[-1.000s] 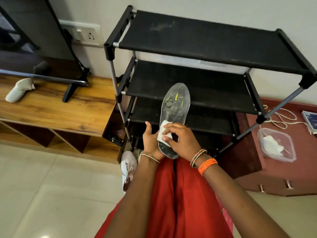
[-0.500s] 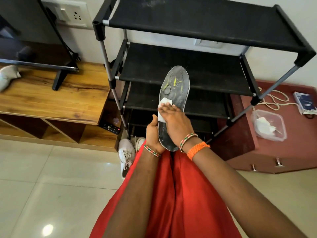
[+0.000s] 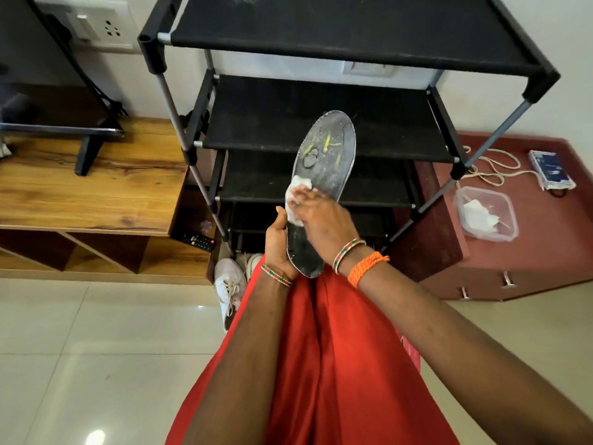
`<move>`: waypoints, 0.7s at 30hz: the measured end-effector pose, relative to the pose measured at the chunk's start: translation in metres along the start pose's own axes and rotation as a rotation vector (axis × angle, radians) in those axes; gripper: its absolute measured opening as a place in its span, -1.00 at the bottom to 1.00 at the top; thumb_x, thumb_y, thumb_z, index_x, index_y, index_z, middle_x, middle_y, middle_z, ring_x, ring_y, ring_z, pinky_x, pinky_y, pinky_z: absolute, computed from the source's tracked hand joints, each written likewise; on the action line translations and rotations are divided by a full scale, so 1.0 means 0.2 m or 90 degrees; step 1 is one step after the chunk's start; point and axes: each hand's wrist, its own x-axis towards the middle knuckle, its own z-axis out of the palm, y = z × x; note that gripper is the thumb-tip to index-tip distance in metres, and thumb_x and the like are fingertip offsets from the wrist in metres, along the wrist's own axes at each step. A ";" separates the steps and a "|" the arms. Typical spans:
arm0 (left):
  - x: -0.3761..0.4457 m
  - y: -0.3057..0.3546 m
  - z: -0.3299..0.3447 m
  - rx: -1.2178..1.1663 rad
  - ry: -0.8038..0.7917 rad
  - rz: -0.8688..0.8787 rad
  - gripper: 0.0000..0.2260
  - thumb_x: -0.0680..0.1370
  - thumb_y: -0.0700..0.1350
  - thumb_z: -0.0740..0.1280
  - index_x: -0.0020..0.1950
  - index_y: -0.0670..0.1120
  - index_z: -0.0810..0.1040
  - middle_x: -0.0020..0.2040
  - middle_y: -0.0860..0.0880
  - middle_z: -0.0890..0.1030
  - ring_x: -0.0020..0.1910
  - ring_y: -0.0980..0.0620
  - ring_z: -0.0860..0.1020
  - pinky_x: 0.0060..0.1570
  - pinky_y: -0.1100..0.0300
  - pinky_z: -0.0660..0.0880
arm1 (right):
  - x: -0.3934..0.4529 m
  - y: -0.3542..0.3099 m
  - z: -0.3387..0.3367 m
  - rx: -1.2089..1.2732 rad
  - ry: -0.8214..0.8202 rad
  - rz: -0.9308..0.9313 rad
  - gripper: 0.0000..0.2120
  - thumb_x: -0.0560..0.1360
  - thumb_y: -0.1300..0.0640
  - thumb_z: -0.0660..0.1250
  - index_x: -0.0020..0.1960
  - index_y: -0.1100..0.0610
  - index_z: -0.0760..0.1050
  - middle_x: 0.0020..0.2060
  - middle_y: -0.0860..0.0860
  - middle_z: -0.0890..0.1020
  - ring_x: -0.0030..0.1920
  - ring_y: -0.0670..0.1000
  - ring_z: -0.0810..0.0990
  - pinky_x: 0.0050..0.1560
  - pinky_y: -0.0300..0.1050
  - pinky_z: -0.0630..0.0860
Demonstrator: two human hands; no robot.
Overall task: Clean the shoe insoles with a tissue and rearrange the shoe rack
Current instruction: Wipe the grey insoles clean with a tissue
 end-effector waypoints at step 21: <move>0.01 0.01 0.01 0.043 0.032 0.010 -0.54 0.60 0.11 0.08 0.05 -0.21 0.61 -0.02 -0.17 0.66 -0.06 -0.10 0.66 -0.06 0.04 0.59 | 0.07 0.08 -0.04 -0.090 -0.003 -0.078 -0.56 0.49 0.35 0.04 0.30 0.23 0.46 0.31 0.12 0.48 0.34 0.05 0.43 0.40 -0.09 0.23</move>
